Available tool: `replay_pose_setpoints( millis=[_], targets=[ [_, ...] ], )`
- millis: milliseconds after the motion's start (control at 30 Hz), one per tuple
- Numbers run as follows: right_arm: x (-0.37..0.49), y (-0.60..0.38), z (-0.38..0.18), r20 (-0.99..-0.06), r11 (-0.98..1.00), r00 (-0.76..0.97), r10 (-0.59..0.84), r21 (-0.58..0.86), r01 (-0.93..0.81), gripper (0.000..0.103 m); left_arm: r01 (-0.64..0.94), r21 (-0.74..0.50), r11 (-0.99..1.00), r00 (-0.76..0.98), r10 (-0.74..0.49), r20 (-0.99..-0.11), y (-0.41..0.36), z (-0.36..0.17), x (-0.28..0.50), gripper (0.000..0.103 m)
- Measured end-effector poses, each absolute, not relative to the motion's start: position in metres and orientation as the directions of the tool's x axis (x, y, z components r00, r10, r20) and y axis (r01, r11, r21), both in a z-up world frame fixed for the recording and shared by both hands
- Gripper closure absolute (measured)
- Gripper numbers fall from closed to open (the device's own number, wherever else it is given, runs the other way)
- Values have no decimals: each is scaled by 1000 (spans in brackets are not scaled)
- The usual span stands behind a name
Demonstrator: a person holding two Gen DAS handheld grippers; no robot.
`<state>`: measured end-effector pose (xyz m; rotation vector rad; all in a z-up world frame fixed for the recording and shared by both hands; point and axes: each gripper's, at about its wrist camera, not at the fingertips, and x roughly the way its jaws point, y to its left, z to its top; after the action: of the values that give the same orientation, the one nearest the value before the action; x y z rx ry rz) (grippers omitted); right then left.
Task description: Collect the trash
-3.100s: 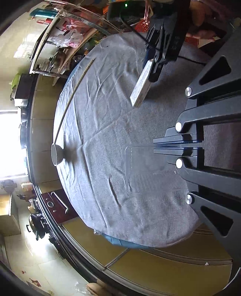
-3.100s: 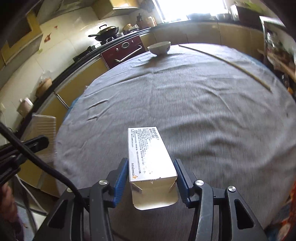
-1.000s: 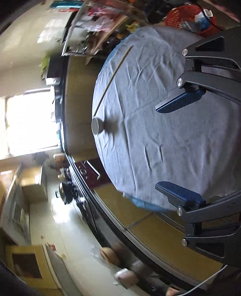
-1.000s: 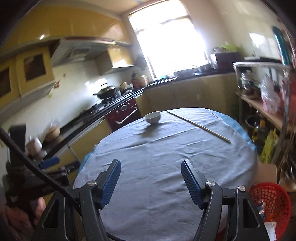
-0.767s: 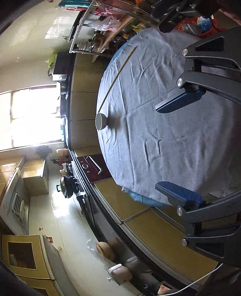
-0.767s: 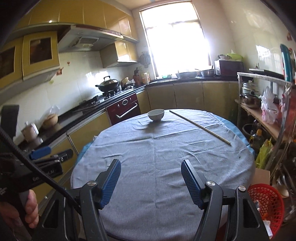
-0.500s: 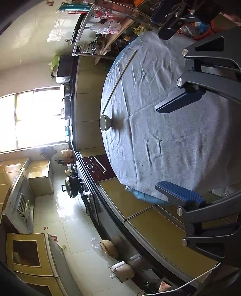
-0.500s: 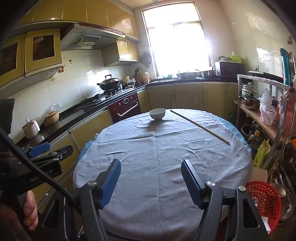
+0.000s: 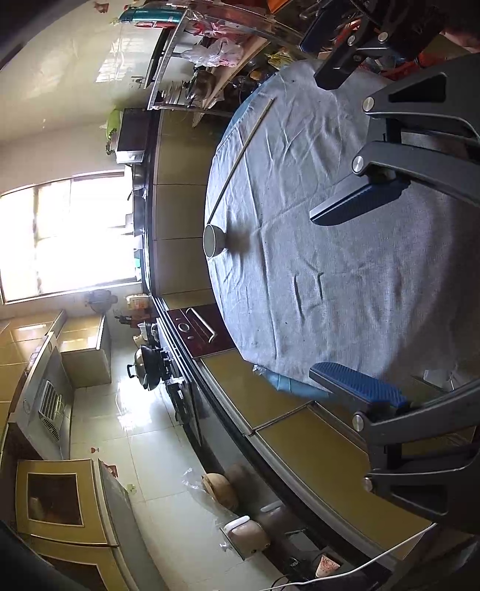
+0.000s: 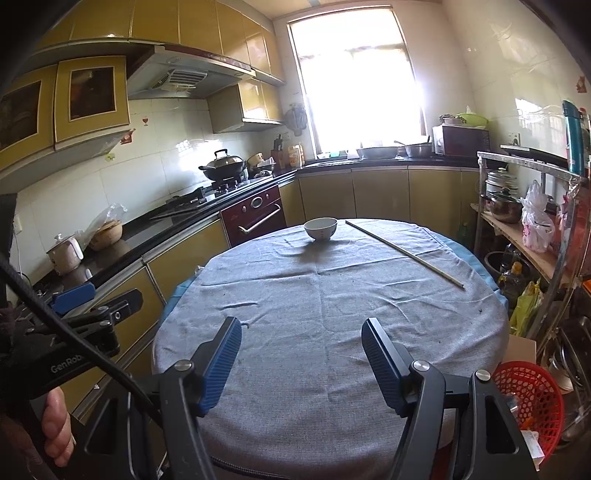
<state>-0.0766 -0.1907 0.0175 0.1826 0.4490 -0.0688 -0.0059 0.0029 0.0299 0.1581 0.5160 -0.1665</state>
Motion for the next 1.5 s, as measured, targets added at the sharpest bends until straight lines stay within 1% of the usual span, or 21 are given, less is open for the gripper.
replay_pose_setpoints(
  millis=[933,1500],
  targets=[
    [-76,-194,16,-445,979,895,-22,172,109,32,193,108,975,847,-110,-520,4,27,-3,25],
    [-52,-204,17,-464,978,886,-21,173,114,32,174,106,979,836,-90,-541,3,28,16,25]
  ],
)
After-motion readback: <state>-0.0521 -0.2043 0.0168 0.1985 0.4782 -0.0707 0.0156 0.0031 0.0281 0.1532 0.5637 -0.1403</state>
